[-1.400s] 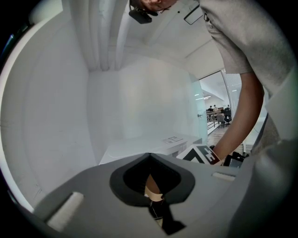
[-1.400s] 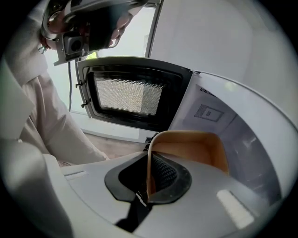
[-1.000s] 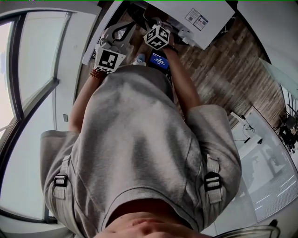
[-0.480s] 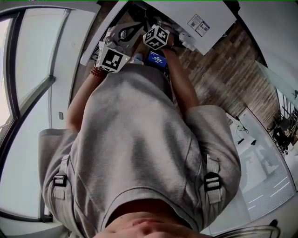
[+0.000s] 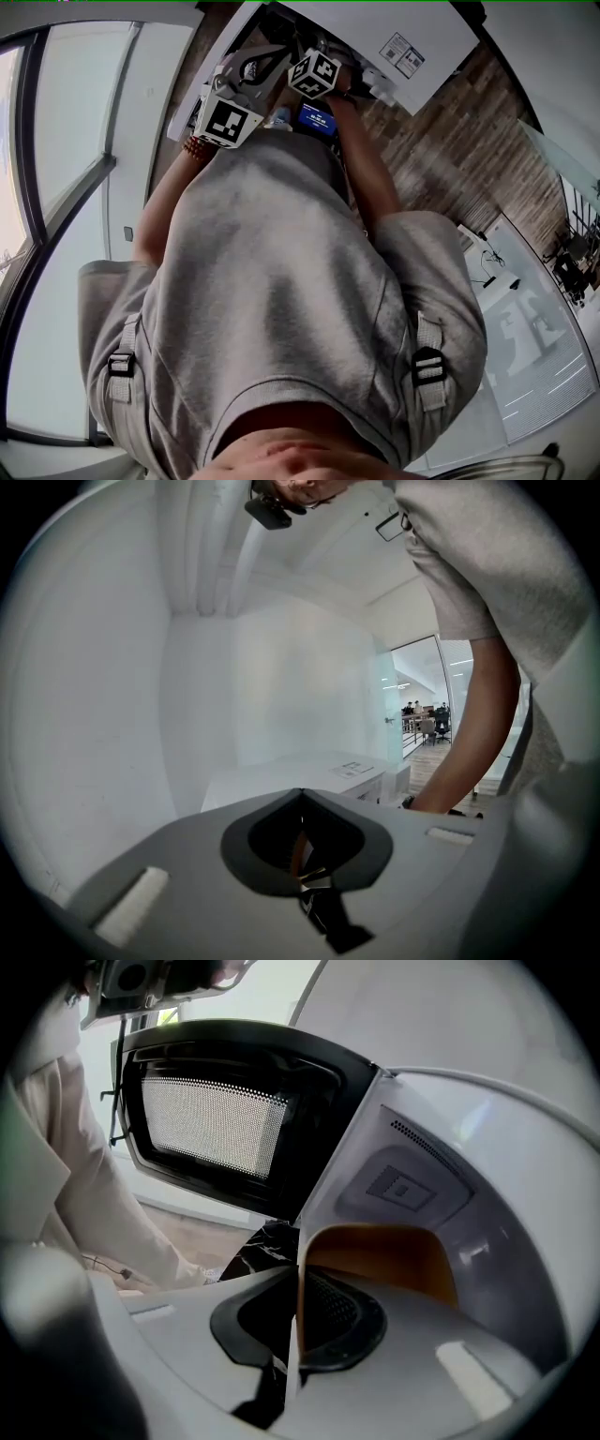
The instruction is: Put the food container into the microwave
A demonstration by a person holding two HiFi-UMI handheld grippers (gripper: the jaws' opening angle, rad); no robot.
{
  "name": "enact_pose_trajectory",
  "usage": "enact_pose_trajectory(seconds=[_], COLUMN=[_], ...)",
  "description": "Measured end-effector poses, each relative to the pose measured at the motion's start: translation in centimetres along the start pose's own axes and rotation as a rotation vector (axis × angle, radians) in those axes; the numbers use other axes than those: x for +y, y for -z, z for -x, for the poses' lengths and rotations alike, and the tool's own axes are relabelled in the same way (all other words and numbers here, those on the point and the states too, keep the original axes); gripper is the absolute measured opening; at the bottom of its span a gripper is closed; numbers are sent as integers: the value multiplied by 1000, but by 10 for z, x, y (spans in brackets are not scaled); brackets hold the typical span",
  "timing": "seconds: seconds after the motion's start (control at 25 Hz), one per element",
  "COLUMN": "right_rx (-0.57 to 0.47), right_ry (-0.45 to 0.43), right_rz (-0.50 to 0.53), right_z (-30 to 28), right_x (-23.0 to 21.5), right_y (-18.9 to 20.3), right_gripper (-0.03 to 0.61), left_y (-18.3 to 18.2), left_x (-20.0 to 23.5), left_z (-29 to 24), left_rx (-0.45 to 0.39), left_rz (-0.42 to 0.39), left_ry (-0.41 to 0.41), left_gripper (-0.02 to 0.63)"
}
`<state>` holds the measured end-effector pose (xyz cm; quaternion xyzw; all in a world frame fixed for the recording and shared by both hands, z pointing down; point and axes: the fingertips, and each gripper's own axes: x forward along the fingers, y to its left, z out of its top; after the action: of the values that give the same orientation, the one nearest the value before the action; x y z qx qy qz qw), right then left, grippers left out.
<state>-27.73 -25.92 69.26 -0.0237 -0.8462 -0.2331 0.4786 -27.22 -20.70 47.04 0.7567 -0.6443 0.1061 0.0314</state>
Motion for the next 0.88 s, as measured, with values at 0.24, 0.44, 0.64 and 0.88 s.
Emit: enact_pose_trajectory(seconds=[0.24, 0.44, 0.64, 0.88], right_rx=[61, 84, 107, 133], right_ry=[52, 79, 90, 63], right_rz=[0, -27, -33, -35], right_z=[-8, -15, -18, -28], right_x=[-9, -19, -27, -23], right_y=[14, 22, 26, 35], right_gripper=[29, 29, 31, 31], left_y=[2, 5, 7, 9], left_x=[4, 7, 7, 8], left_z=[-5, -9, -12, -14], left_rx=[5, 14, 21, 29], left_rz=[9, 8, 4, -1], left_ry=[24, 40, 48, 51], left_gripper=[2, 2, 2, 2])
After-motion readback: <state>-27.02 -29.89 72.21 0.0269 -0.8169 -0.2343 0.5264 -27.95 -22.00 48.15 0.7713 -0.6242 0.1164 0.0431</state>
